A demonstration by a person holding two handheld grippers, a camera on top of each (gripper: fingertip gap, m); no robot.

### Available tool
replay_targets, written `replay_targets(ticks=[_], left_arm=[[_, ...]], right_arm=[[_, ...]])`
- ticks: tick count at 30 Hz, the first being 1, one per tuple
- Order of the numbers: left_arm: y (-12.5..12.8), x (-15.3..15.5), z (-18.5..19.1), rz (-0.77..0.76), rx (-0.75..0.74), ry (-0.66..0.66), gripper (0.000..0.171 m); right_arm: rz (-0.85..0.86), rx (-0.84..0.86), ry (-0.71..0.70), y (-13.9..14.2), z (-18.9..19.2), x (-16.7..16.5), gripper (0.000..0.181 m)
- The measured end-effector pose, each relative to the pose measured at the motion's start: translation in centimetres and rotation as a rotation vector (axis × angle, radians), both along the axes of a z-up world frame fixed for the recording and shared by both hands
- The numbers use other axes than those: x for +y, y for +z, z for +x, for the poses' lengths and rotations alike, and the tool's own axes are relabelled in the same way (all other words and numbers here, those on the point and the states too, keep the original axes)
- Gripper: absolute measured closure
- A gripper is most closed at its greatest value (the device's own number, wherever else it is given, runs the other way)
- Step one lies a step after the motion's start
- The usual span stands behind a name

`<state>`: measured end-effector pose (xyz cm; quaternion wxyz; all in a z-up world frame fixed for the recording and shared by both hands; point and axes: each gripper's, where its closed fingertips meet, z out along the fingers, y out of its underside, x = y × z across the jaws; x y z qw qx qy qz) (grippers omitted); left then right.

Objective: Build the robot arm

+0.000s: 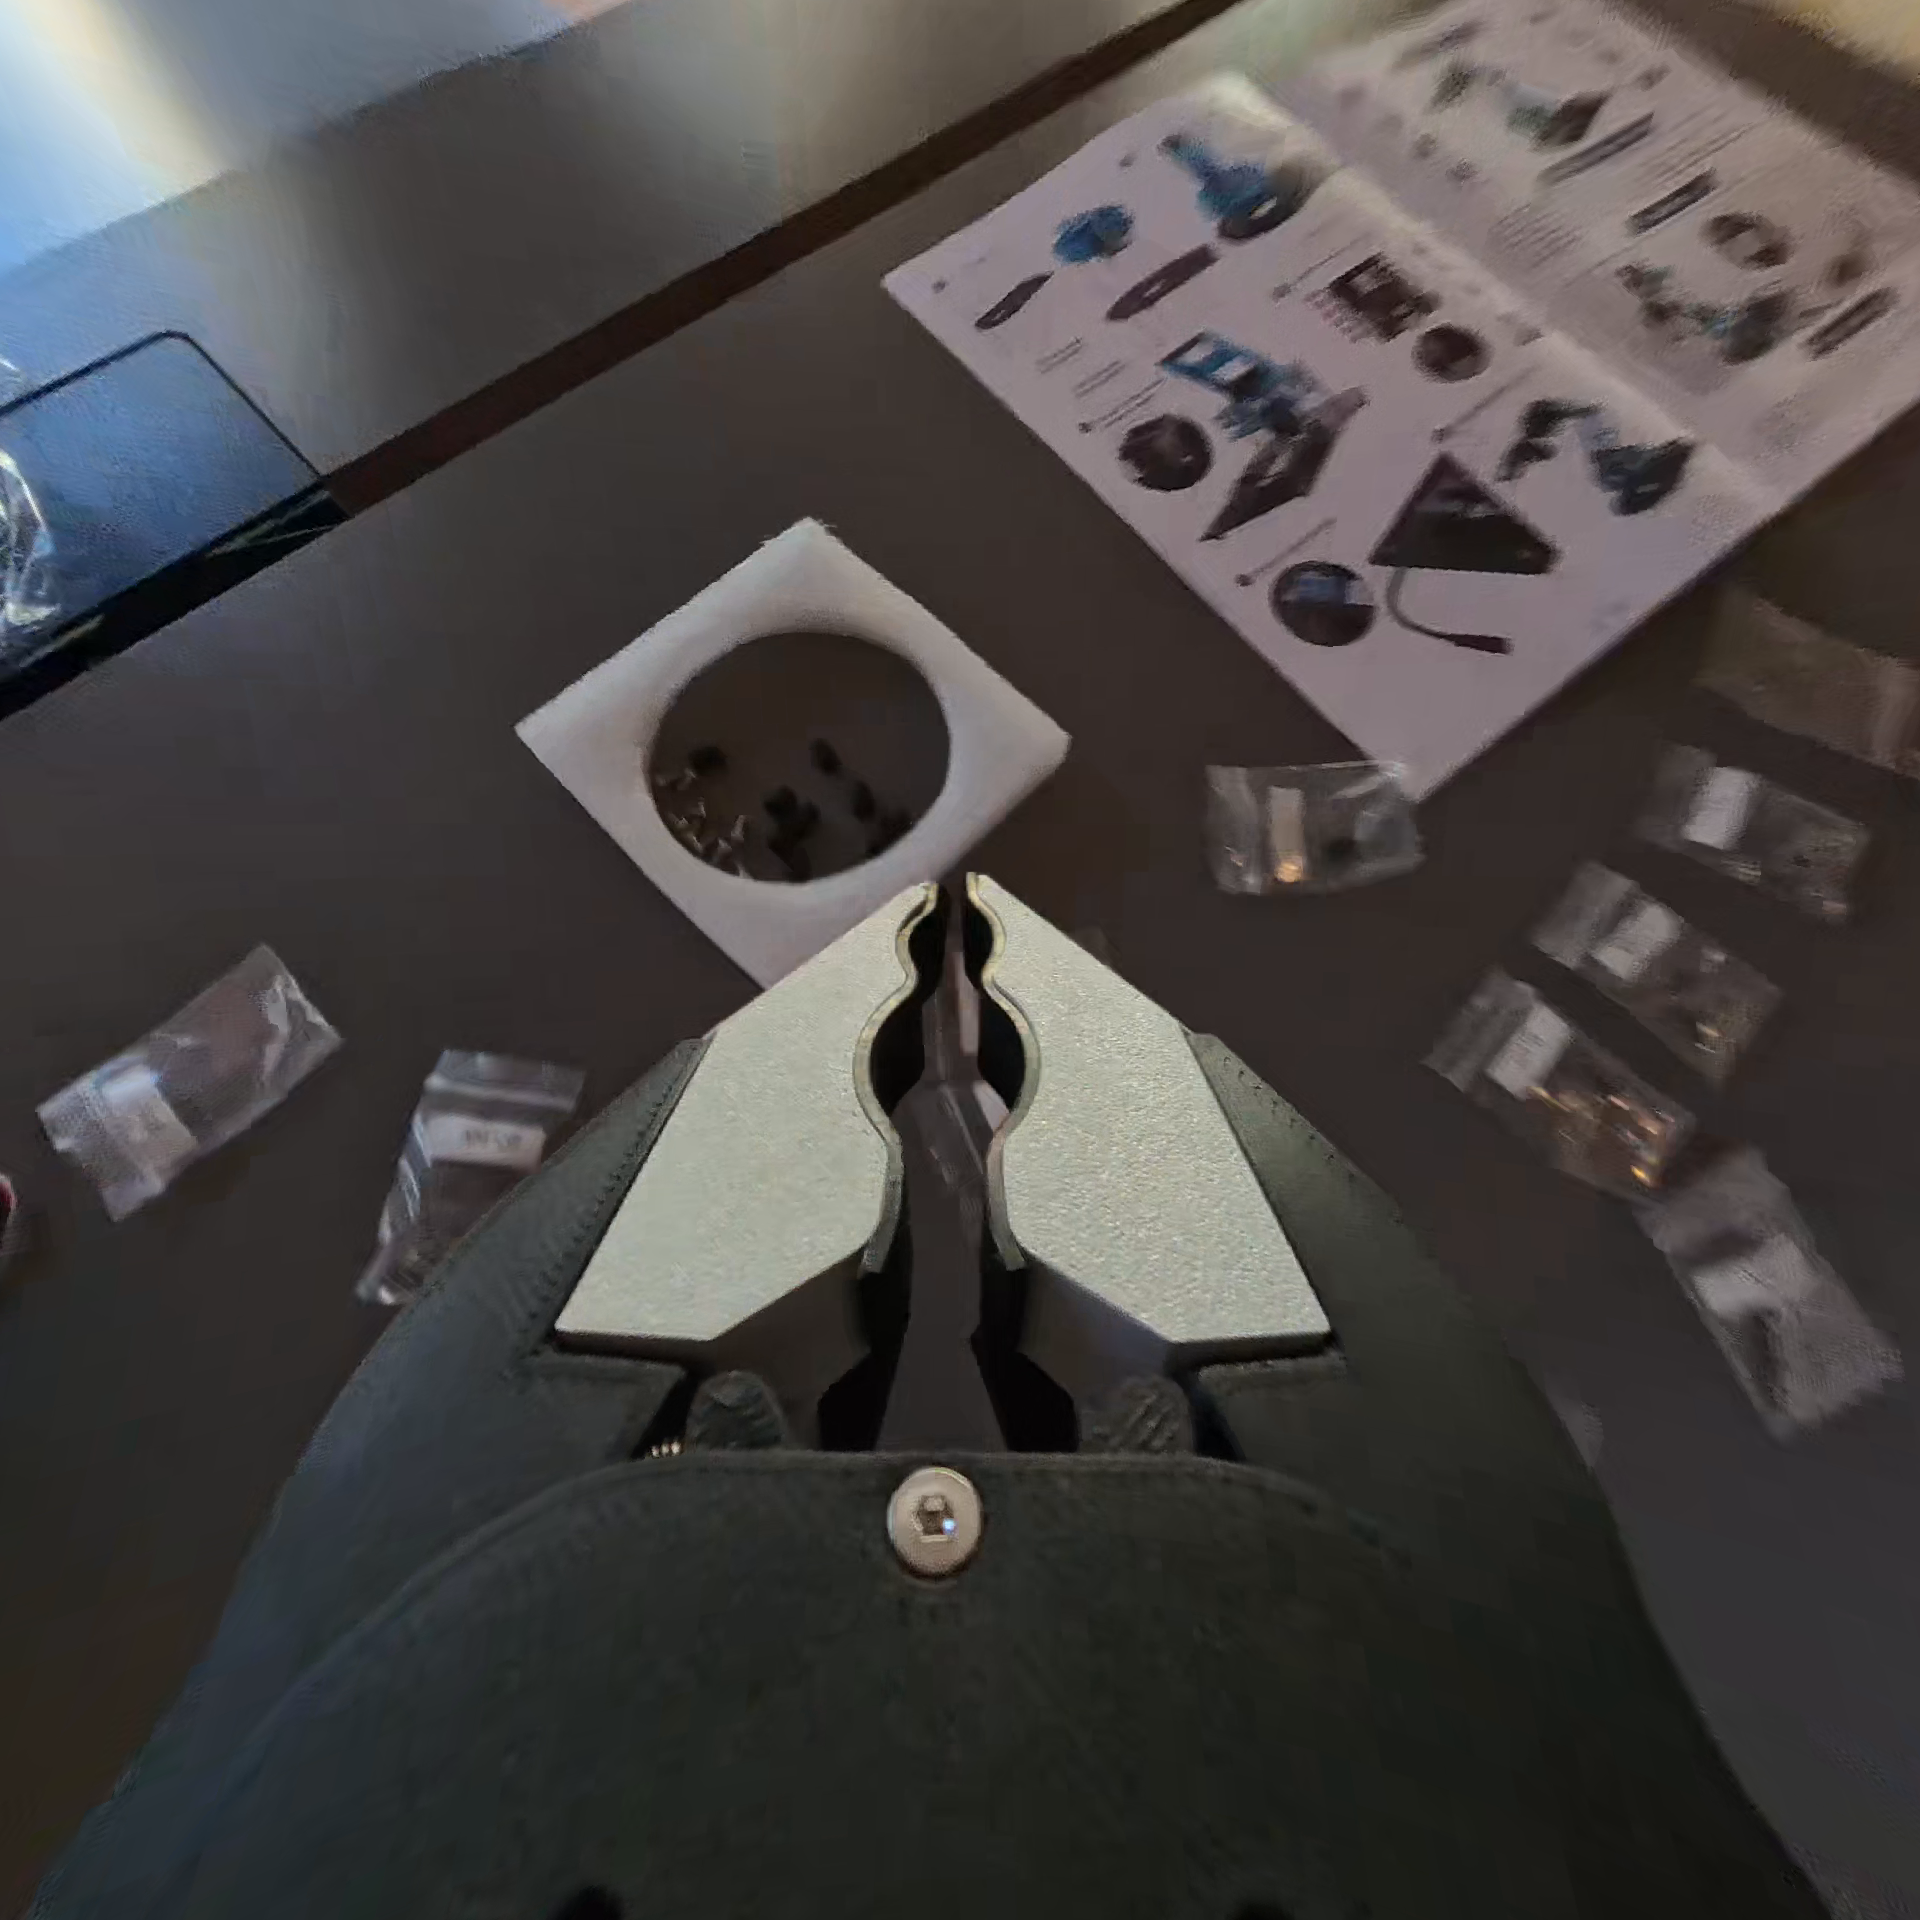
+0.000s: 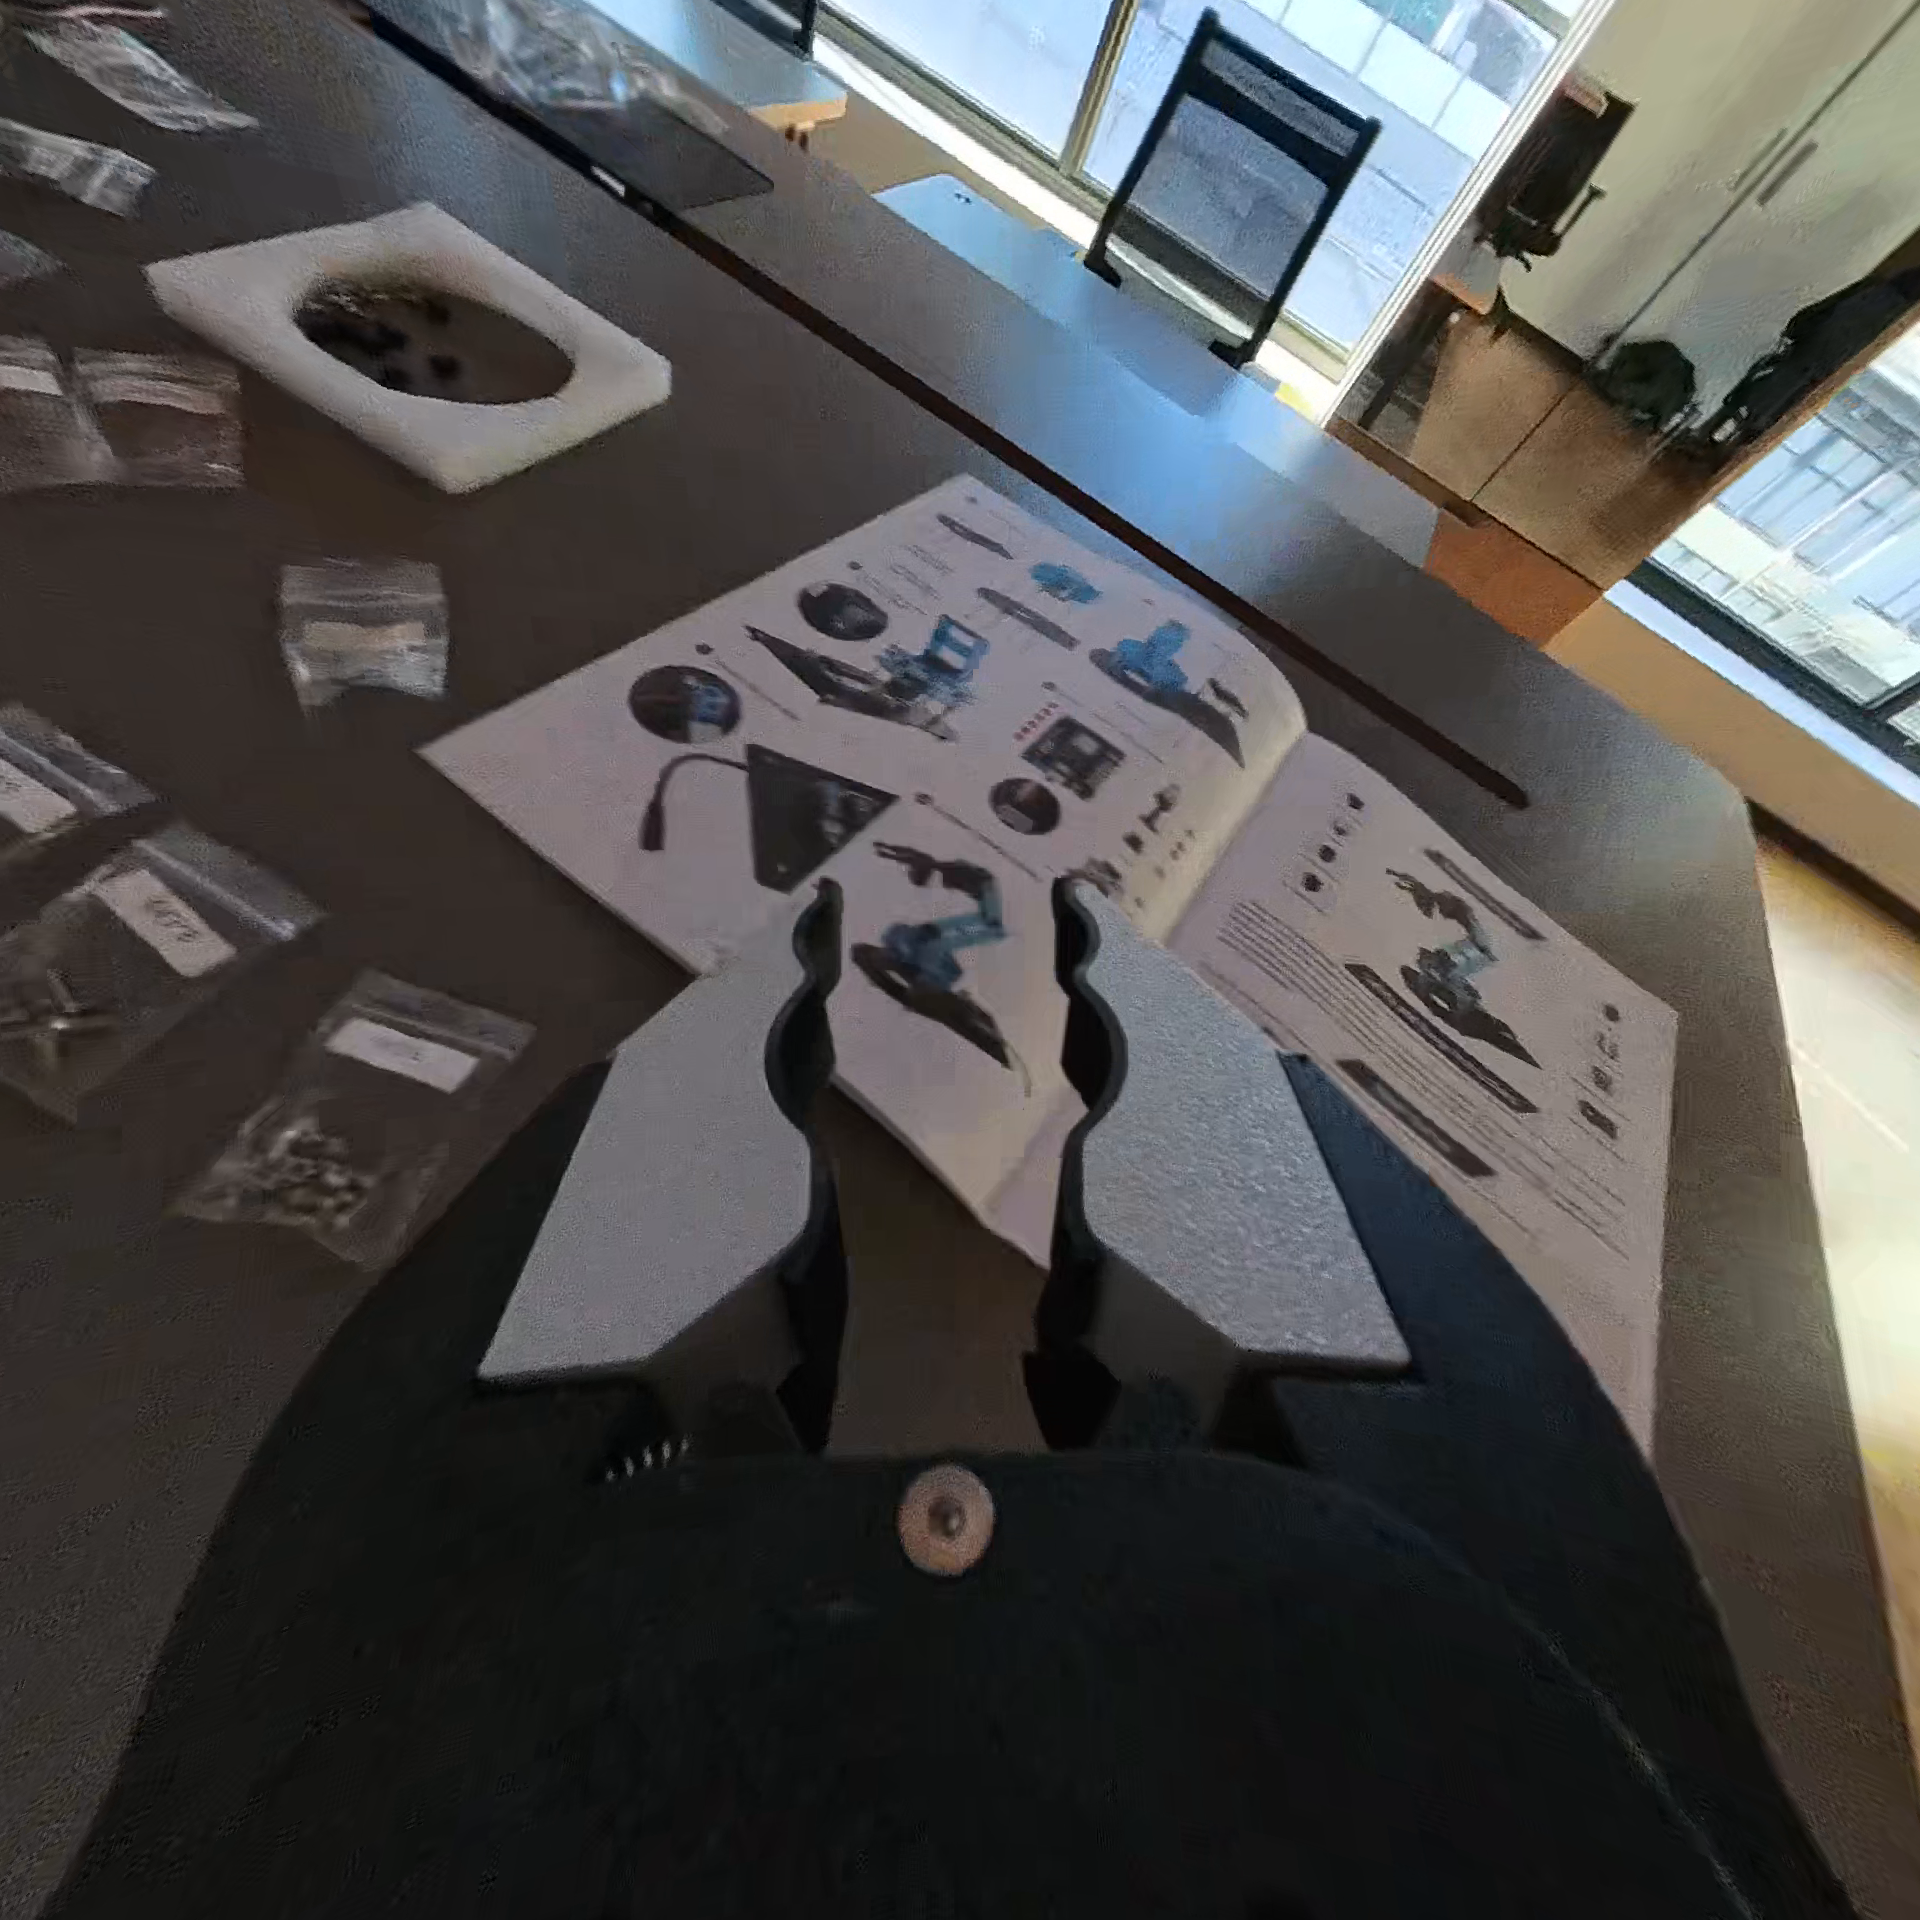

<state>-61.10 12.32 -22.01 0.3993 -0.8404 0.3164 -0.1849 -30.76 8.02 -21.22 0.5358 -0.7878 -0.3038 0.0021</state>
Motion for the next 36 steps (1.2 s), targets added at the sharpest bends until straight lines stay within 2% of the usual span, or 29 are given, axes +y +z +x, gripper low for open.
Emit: replay_targets(ticks=[3,7,9,12,15,18,22,28,31,33,36], left_arm=[[-2.9,4.4,1.6,-0.073,0.151,0.052,0.171],[-6.4,7.2,2.4,-0.252,0.233,0.138,0.165],[-7.3,8.0,2.2,-0.294,0.276,0.178,0.162],[-7.2,8.8,2.7,-0.318,0.251,0.215,0.163],[-7.9,8.8,2.9,-0.378,0.273,0.224,0.156],[-8.4,8.9,2.8,-0.378,0.317,0.222,0.161],[-8.5,8.8,2.3,-0.353,0.384,0.217,0.165],[-8.4,8.8,2.4,-0.283,0.386,0.207,0.168],[-7.8,9.2,2.5,-0.222,0.373,0.218,0.168],[-6.0,9.0,4.0,-0.17,0.264,0.214,0.168],[-1.6,6.9,8.8,-0.067,0.011,0.121,0.168]], right_arm=[[0.019,0.029,-0.024,0.3,5.4,1.1,0.141],[0.045,0.047,-0.061,-0.1,9.4,2.1,0.142],[0.052,0.079,-0.063,-0.3,9.9,2.4,0.142],[0.038,0.09,-0.04,-0.7,9.6,2.6,0.142],[0.026,0.076,-0.015,-0.9,9.4,2.8,0.142],[0.028,0.087,0.006,-0.6,9.1,2.9,0.143],[0.04,0.101,0.026,-0.2,8.8,2.6,0.143],[-0.009,0.061,0.06,-1.5,8.4,2.8,0.144],[0.002,0.044,0.086,-1.2,8.3,3.2,0.144],[0.028,0.049,0.131,-0.3,7.6,3.5,0.144],[0.047,0.109,0.262,0.7,4.8,3.5,0.144]])
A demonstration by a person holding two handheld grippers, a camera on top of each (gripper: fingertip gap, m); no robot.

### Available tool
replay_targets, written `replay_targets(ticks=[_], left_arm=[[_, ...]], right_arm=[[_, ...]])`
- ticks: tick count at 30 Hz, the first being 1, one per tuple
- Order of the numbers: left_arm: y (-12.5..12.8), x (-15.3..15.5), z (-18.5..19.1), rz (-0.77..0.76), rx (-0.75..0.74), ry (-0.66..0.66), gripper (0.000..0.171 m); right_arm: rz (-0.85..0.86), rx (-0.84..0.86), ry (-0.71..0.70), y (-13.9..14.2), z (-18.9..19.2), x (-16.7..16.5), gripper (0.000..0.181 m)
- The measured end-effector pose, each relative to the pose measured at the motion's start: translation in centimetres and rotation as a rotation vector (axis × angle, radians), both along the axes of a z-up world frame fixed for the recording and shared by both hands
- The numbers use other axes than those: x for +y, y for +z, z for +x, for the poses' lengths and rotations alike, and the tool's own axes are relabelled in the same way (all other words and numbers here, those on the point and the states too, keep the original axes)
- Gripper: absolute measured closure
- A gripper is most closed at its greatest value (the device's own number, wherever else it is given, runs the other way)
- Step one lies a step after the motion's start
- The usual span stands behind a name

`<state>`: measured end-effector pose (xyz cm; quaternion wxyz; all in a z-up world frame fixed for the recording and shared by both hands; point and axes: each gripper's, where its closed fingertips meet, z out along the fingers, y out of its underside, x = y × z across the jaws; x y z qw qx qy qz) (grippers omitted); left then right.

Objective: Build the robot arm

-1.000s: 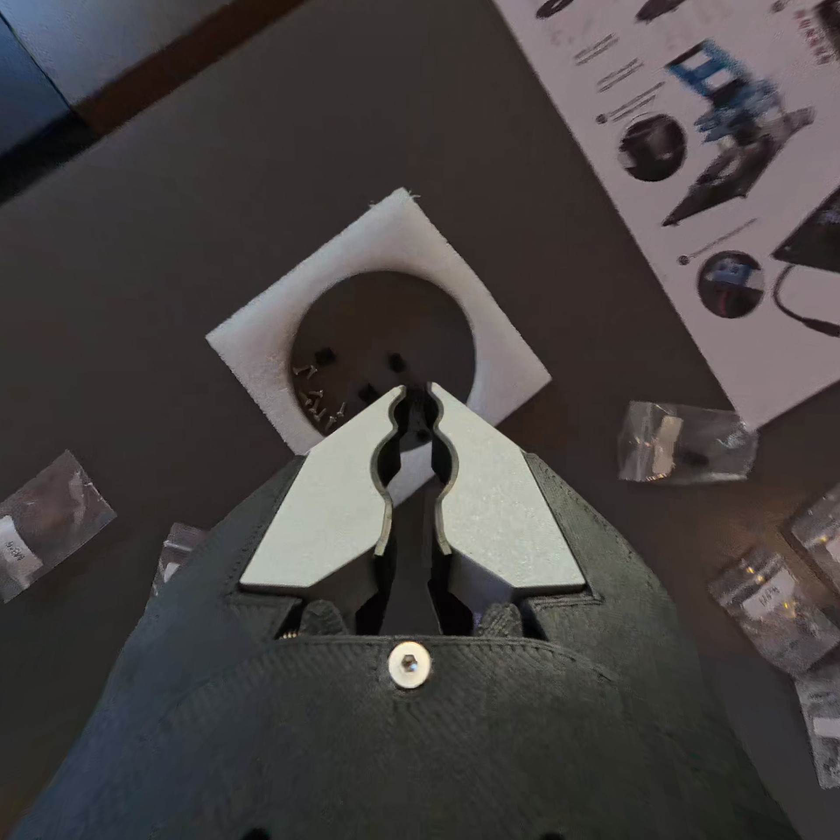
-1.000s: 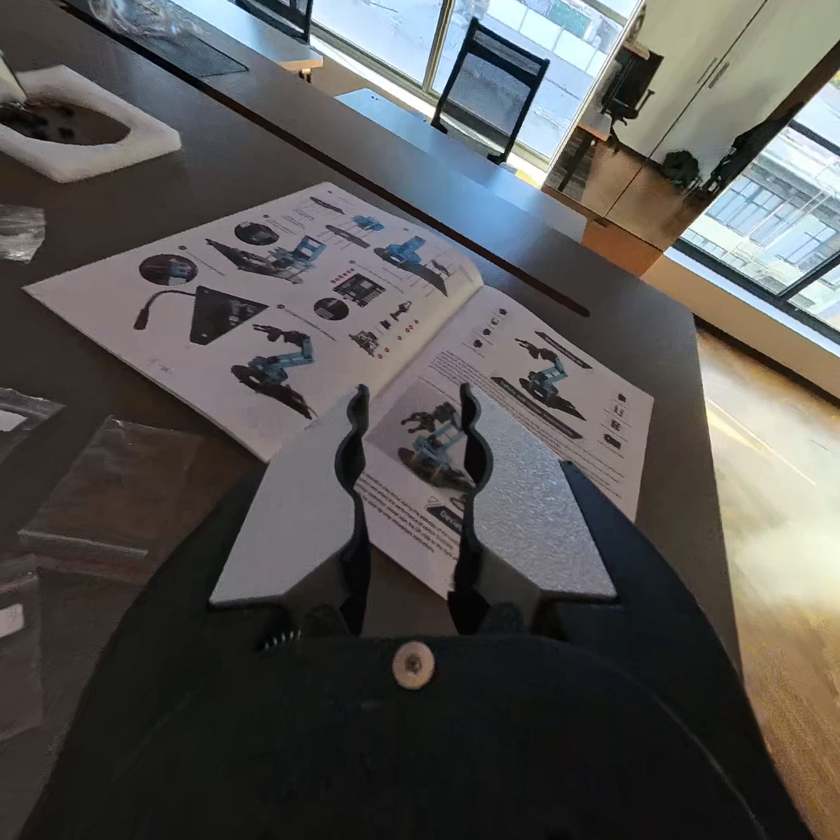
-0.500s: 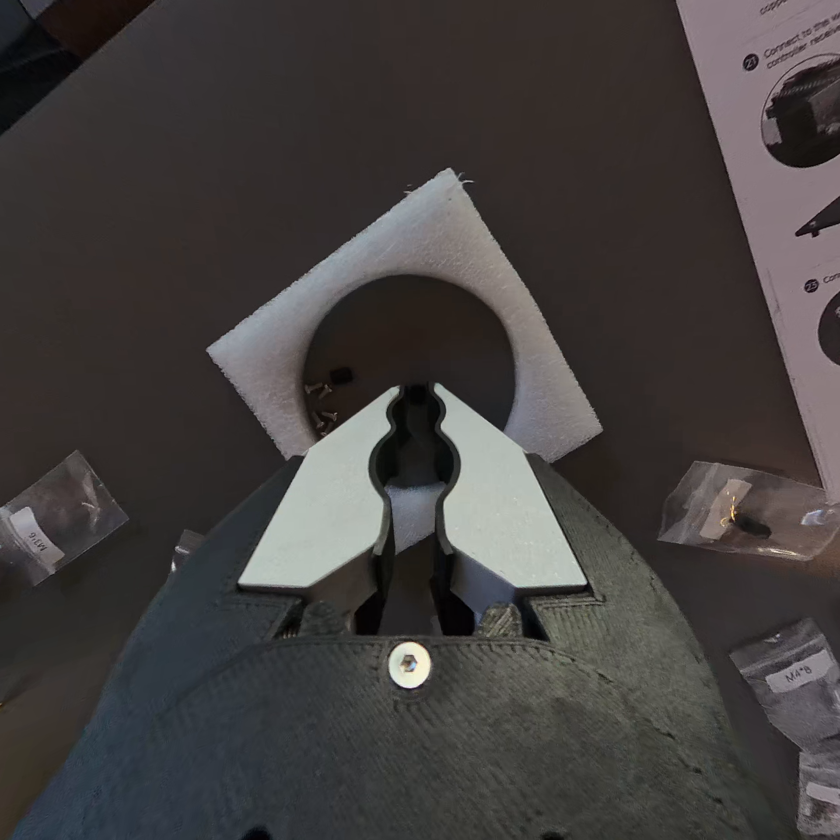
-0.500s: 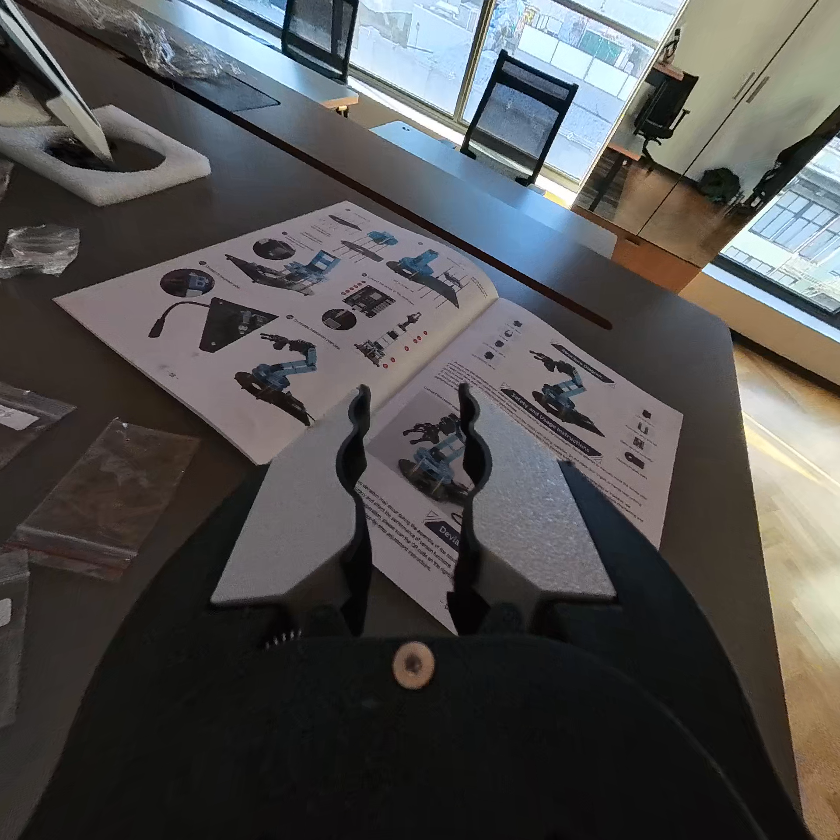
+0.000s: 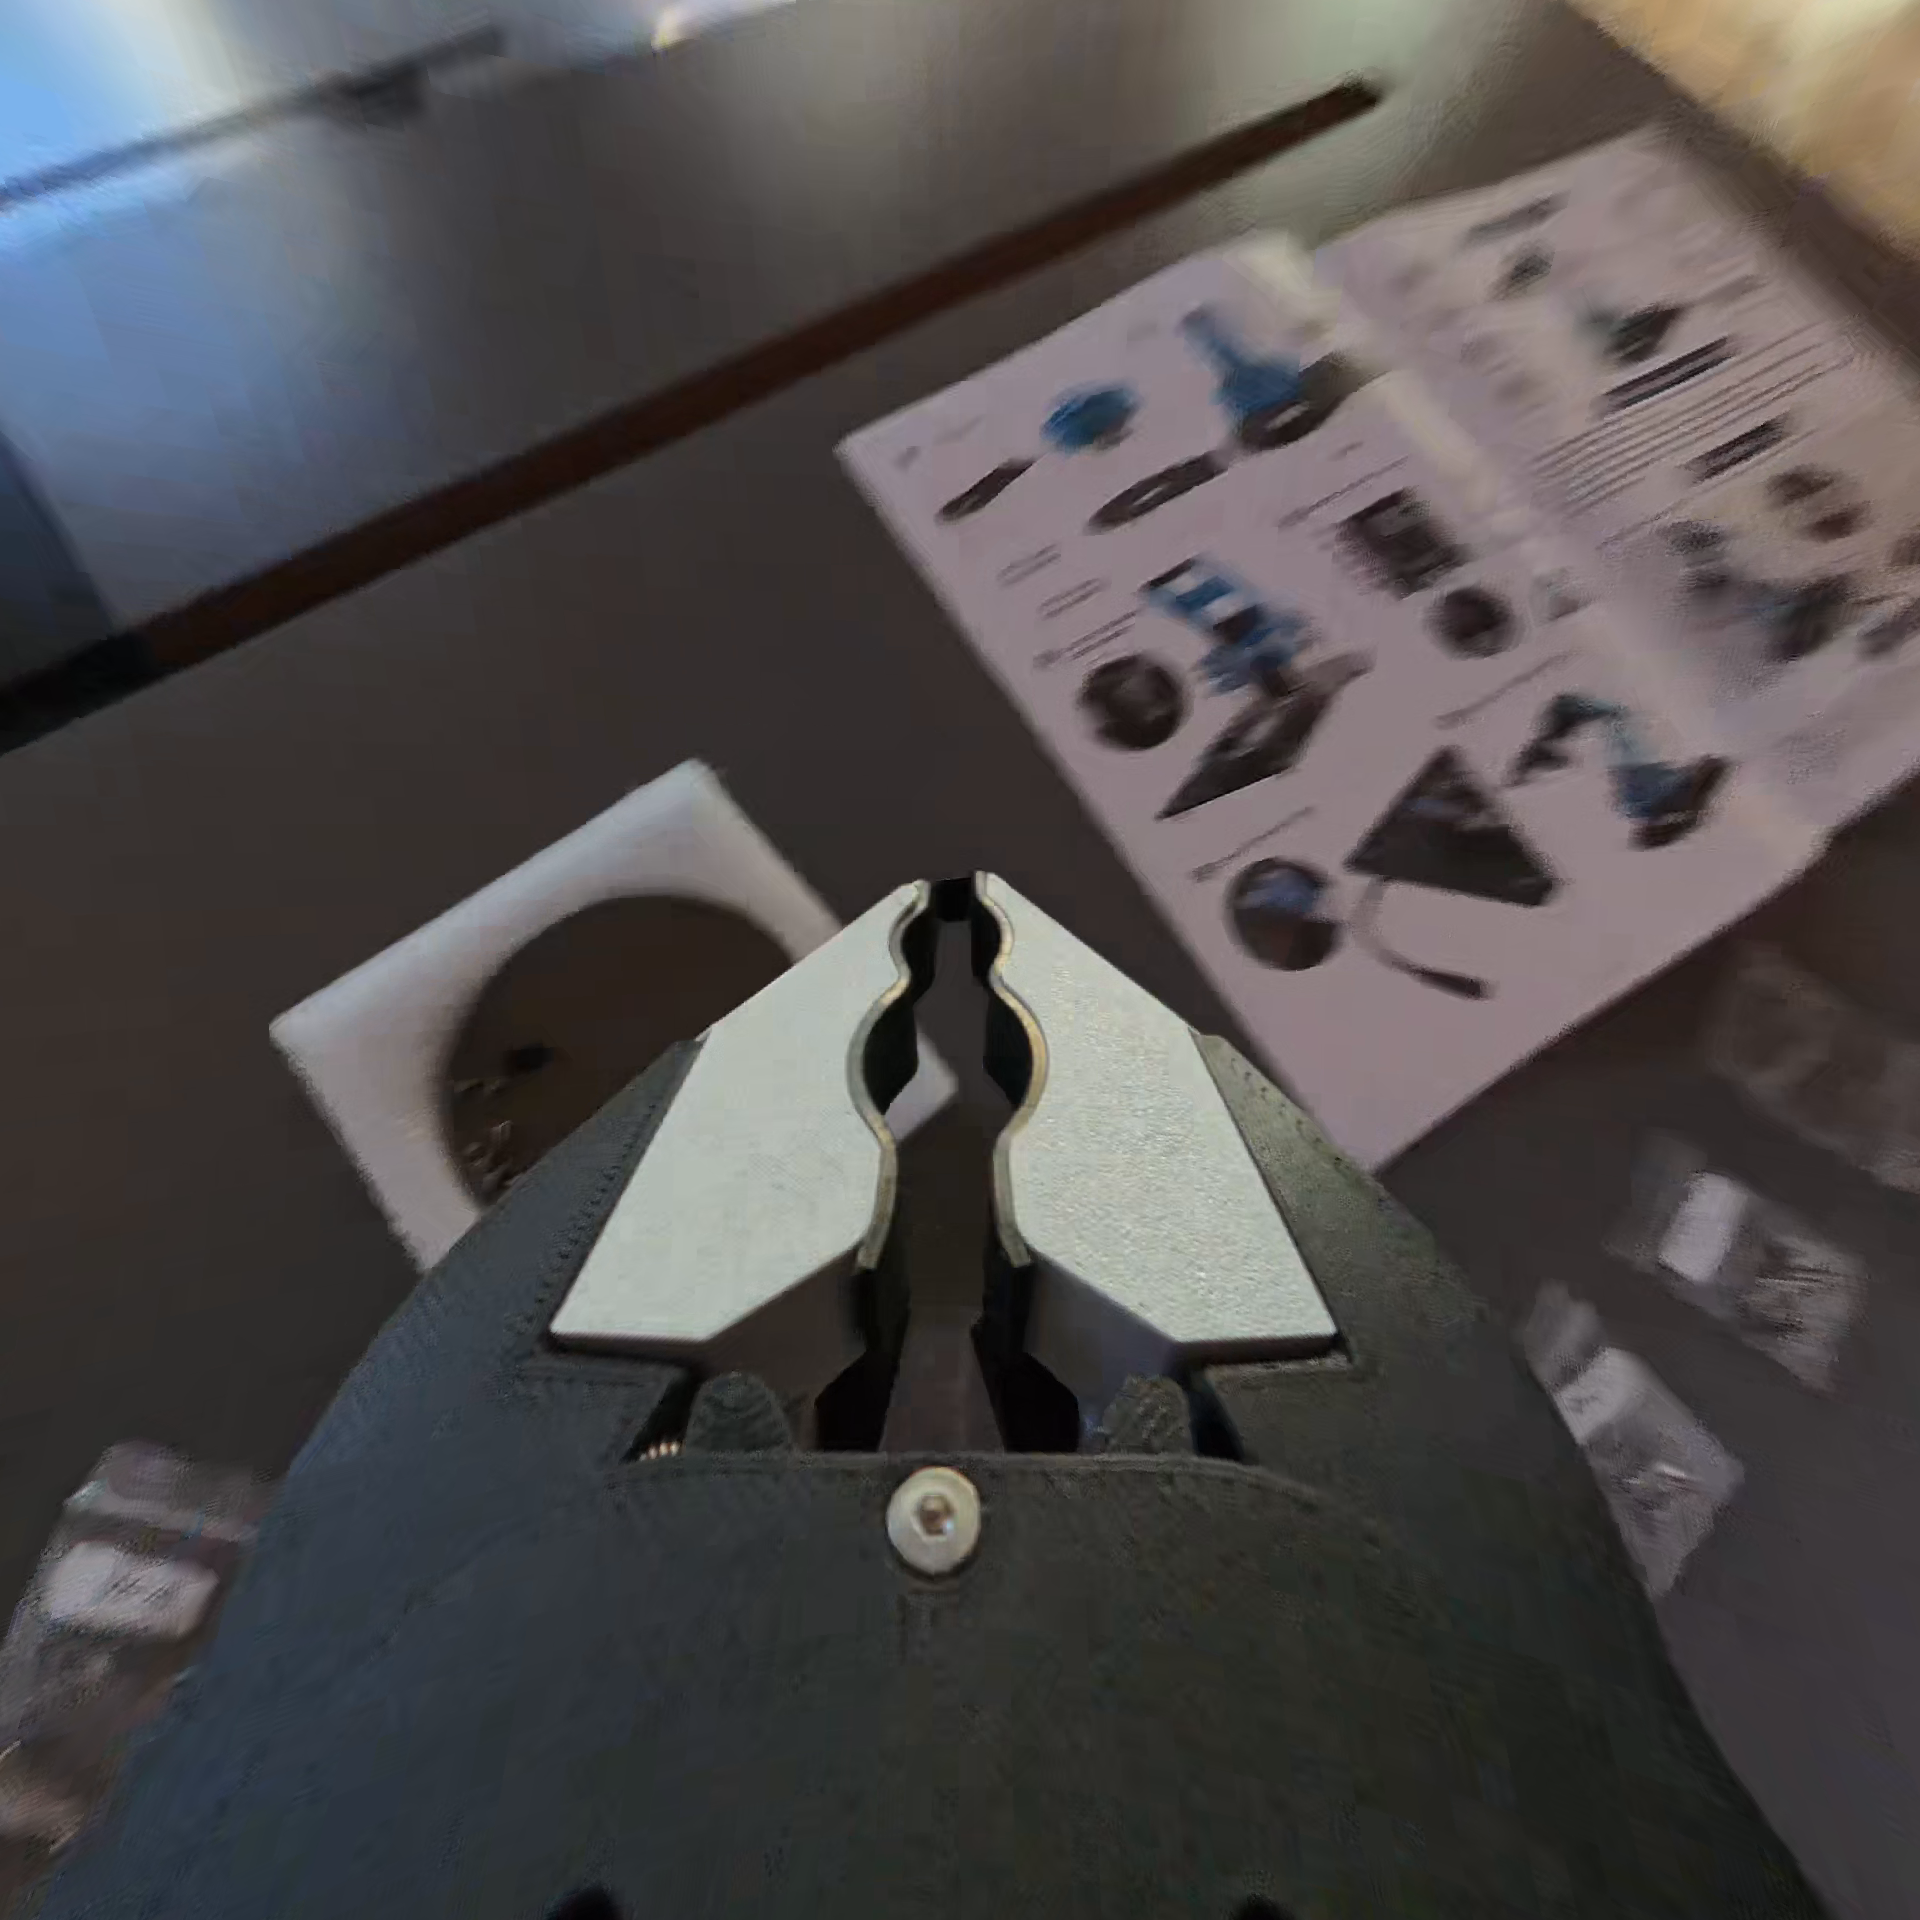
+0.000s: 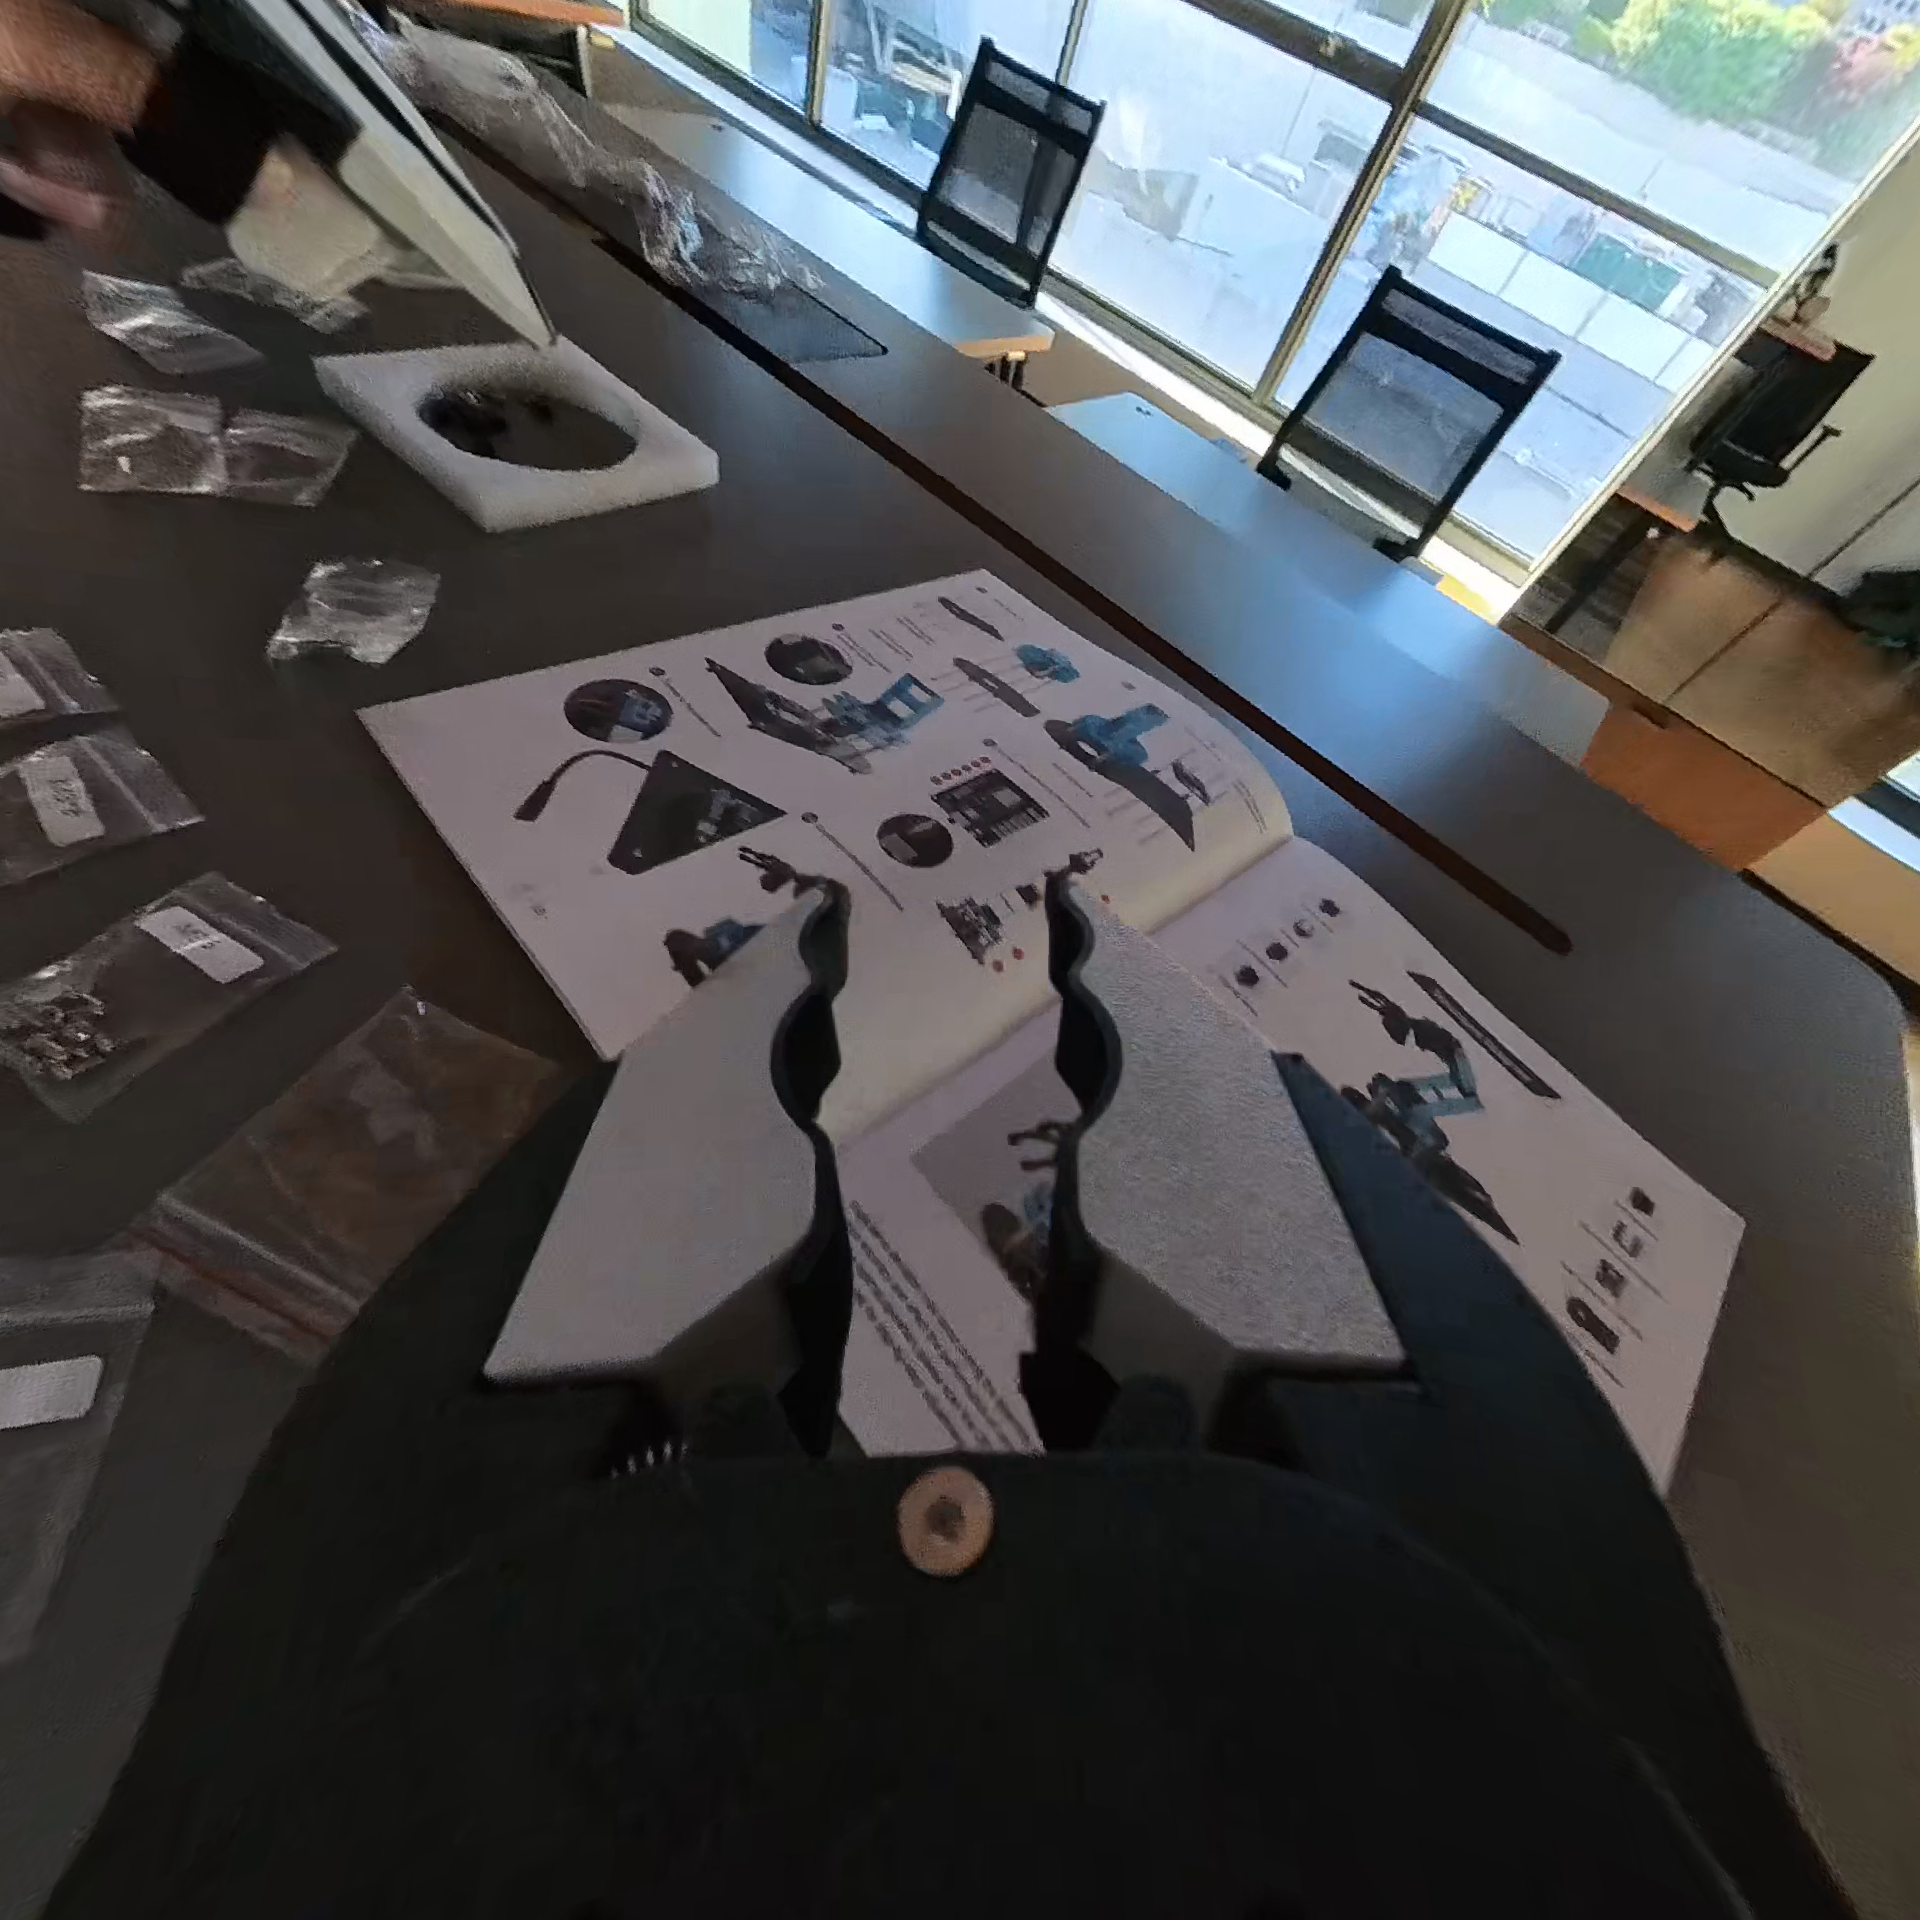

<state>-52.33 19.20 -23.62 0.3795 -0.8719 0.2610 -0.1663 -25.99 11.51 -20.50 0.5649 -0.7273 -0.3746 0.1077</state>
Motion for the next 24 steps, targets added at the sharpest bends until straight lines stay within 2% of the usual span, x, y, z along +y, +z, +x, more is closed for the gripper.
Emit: replay_targets(ticks=[2,5,10,13,20,24], left_arm=[[2.0,-1.8,2.3,0.094,-0.092,-0.042,0.168],[3.3,-3.9,3.8,0.179,-0.199,-0.059,0.168],[4.7,-5.5,2.9,0.257,-0.38,-0.035,0.168],[5.4,-6.0,2.0,0.279,-0.506,-0.015,0.168],[5.7,-6.3,0.8,0.283,-0.547,-0.014,0.168],[5.9,-6.3,0.4,0.294,-0.551,-0.002,0.168]], right_arm=[[0.009,0.035,0.055,-0.1,-1.6,0.4,0.144],[0.045,0.096,0.108,-0.6,-3.4,0.9,0.144],[0.061,0.118,0.174,-2.5,-4.3,-0.2,0.143],[0.068,0.225,0.174,-1.0,-4.3,-0.2,0.143],[0.046,0.426,0.144,0.5,-2.2,0.8,0.135],[0.016,0.453,0.142,0.3,-1.9,1.1,0.136]])
